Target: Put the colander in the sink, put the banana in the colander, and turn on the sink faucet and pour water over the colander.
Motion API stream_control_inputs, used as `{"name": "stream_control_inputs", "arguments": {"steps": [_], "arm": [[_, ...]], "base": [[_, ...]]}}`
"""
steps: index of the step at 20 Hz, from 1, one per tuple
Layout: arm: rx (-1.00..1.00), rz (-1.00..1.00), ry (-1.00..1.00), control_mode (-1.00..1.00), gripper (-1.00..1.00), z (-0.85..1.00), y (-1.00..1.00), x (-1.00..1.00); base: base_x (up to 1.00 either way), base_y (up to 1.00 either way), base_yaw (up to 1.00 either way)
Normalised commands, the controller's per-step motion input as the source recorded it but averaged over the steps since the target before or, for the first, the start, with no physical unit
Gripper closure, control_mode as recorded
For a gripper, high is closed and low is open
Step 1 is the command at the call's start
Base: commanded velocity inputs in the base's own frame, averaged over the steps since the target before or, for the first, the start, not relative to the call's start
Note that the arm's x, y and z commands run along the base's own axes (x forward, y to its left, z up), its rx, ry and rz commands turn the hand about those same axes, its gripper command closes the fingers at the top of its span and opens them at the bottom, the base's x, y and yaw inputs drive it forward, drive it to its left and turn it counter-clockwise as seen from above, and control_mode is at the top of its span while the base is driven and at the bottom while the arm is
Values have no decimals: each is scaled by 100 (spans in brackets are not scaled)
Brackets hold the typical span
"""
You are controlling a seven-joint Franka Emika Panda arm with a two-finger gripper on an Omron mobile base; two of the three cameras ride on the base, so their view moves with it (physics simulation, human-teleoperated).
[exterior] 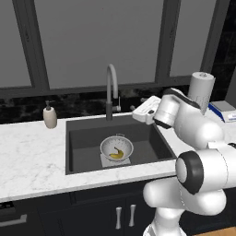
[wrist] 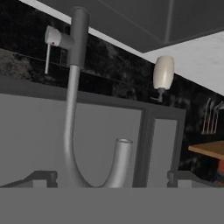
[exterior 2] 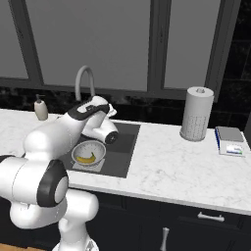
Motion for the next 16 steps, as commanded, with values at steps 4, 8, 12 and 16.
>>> {"name": "stream_control_inputs", "arguments": {"steps": [4, 8, 12, 16], "arm": [[0, 0, -1, -100, -100, -1, 0, 26], [0, 0, 0, -100, -100, -9, 0, 27], [0, 0, 0, -100, -100, -11, 0, 32], [0, 0, 0, -100, -100, -13, 0, 32]], "base": [[0, 0, 0], [0, 0, 0], [0, 0, 0], [0, 0, 0]]}}
